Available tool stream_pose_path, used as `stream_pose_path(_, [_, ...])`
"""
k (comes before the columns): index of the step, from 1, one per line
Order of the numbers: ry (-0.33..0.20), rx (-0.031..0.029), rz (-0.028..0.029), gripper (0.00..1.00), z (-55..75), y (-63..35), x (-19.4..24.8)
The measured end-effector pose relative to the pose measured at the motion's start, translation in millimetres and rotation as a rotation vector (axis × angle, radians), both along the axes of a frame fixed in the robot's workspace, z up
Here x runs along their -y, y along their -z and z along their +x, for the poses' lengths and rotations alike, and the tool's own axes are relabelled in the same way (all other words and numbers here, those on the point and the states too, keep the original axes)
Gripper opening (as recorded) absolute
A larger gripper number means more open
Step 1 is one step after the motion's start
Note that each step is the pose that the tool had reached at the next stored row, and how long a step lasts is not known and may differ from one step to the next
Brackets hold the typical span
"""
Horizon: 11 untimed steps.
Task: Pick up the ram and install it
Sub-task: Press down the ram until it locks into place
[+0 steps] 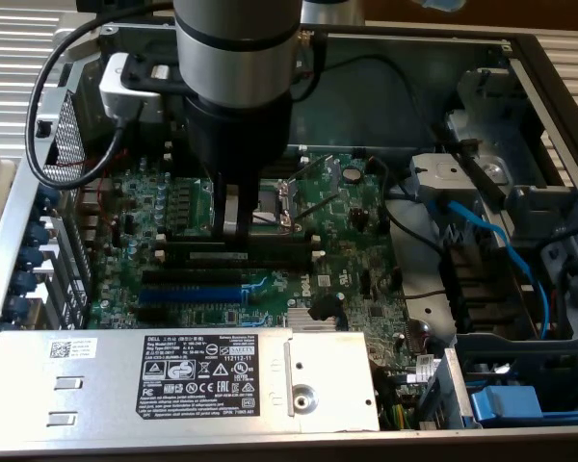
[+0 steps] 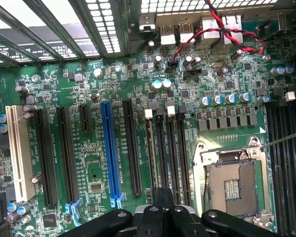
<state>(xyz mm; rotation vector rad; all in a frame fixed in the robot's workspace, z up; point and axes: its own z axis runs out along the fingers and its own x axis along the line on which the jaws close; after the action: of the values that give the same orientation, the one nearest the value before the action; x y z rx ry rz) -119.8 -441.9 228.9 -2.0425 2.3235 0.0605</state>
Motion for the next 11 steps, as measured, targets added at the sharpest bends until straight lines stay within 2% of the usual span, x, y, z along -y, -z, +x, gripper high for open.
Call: stream_pose_path(11, [0.000,-0.0003,0.0002,0.11,-0.2,0.3,0.1])
